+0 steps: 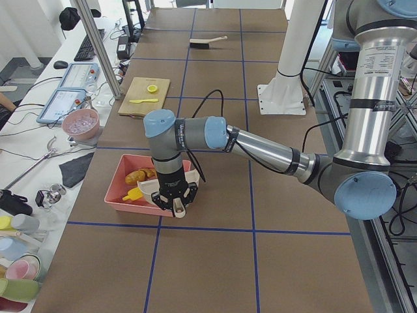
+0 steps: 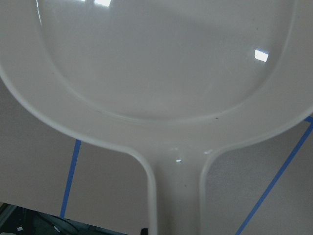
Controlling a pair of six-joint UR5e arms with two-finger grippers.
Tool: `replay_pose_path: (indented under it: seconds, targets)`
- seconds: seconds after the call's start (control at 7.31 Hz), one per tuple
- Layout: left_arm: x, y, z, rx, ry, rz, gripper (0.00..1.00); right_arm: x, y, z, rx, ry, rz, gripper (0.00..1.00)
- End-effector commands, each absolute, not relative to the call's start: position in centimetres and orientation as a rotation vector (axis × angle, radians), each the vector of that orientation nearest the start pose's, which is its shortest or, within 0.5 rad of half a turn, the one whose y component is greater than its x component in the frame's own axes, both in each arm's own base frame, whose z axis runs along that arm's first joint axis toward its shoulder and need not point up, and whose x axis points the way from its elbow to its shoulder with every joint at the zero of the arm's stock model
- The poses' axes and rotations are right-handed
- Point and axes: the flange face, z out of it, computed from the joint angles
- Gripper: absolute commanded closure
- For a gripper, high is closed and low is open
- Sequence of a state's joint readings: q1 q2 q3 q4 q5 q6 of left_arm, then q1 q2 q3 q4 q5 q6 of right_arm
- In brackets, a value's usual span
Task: Sweep and dump trash into bin
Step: 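Bring the empty dustpan back from the bin toward the table with the left gripper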
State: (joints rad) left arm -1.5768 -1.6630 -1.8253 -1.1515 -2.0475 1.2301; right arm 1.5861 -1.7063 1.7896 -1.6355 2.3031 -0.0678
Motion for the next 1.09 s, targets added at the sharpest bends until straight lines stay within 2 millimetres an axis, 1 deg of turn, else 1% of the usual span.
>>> replay_pose_path:
  seconds: [0.0,0.14,0.27,0.41,0.55,0.82,0.96]
  targets:
    - [-9.5,-51.5,51.9,0.295,0.531,1.018,1.00,7.3,-43.3,62.6,0.042,-0.732,-0.054,0.00]
    - [-9.2,-52.9,49.8,0.305,0.559,0.898,1.00,7.3,-43.3,62.5,0.045,-0.732,-0.055,0.00]
    - [-8.8,-53.4,48.2,0.303,0.609,0.766,1.00,7.3,-43.3,62.6,0.042,-0.732,-0.054,0.00]
    - [-8.1,-53.7,47.3,0.308,0.684,0.666,1.00,7.3,-43.3,62.5,0.045,-0.732,-0.055,0.00]
    - [-7.5,-54.7,45.9,0.325,0.692,0.670,1.00,7.3,-43.3,62.5,0.045,-0.732,-0.055,0.00]
    - [-1.5,-56.3,42.7,0.338,0.761,0.727,1.00,7.3,-43.3,62.5,0.045,-0.732,-0.055,0.00]
    - [3.3,-56.8,39.8,0.348,0.769,0.794,1.00,7.3,-43.3,62.5,0.045,-0.732,-0.055,0.00]
